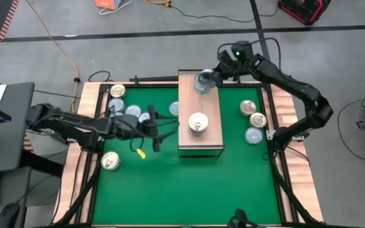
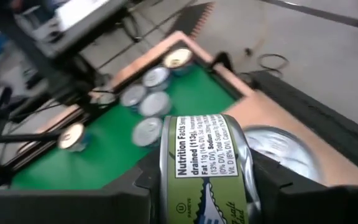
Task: Stack canned seafood by type on shelf
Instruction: Stack the green tuna can on top of the red tuna can on the shelf, then put the green tuna can on the shelf
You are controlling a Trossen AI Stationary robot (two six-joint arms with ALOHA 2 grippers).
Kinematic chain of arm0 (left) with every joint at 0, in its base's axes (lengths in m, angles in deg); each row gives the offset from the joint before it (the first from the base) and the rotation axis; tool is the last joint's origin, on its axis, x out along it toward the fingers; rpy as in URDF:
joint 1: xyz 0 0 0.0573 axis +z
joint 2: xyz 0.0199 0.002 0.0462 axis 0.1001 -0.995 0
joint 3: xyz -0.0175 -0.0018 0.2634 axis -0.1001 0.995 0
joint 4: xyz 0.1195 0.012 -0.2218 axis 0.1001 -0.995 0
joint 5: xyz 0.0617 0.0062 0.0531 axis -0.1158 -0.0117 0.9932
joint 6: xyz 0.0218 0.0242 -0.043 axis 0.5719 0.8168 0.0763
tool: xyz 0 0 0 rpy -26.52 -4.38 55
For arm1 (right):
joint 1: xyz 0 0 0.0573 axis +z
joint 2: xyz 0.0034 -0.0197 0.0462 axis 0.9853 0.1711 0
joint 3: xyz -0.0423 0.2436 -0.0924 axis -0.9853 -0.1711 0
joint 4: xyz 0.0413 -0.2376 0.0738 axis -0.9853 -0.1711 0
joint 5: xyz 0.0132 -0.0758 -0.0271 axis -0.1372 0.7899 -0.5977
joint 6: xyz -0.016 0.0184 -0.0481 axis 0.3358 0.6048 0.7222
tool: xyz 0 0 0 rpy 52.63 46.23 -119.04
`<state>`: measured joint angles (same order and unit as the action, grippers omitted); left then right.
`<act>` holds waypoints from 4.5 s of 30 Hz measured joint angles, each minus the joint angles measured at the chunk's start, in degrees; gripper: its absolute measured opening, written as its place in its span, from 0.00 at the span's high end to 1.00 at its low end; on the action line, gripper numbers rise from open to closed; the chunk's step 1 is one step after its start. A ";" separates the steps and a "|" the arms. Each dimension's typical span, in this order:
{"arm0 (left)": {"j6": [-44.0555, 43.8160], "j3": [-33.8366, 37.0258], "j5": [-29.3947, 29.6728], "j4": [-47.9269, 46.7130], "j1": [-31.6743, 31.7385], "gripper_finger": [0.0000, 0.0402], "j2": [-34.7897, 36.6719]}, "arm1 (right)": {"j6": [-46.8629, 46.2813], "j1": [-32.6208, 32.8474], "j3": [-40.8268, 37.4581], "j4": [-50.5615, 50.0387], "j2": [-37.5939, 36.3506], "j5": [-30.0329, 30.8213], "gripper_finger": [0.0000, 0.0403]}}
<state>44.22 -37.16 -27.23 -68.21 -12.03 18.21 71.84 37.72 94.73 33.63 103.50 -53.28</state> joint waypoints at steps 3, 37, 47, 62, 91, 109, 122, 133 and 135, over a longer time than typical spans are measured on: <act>-1.00 0.00 -2.15 0.79 0.85 0.37 3.30 | 1.02 0.09 0.15 1.59 1.21 -1.62 0.57; -2.43 0.04 -2.24 4.77 7.10 0.37 2.24 | -5.70 -7.93 0.11 11.86 10.16 -17.67 0.57; -4.52 0.04 -3.03 3.54 7.10 0.37 2.25 | -8.82 -6.97 0.17 10.90 10.85 -17.84 0.53; -3.73 0.04 -4.92 0.96 7.08 0.37 2.25 | -6.61 -7.98 0.13 7.06 10.60 -12.90 0.30; -15.91 2.25 1.96 -22.30 7.98 0.37 4.84 | 3.32 16.52 -9.12 -2.35 -16.06 22.08 0.29; -11.47 2.56 -5.08 -16.77 22.89 0.37 -9.22 | -0.19 67.53 -26.20 22.53 -17.60 69.79 0.29; -2.33 1.31 -11.81 3.45 34.21 0.37 -27.68 | -2.68 78.15 -26.21 25.93 -10.45 80.25 0.29; -3.57 -3.03 -24.82 -2.51 38.36 0.37 -32.59 | -2.66 78.29 -26.18 26.40 -10.54 80.40 0.29; -3.23 -4.05 -24.55 -6.47 37.64 0.37 -32.39 | -2.80 78.29 -26.18 26.52 -10.54 80.40 0.29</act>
<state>40.99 -41.21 -51.78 -74.68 25.62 -14.18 69.04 116.01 68.54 60.14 92.96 27.12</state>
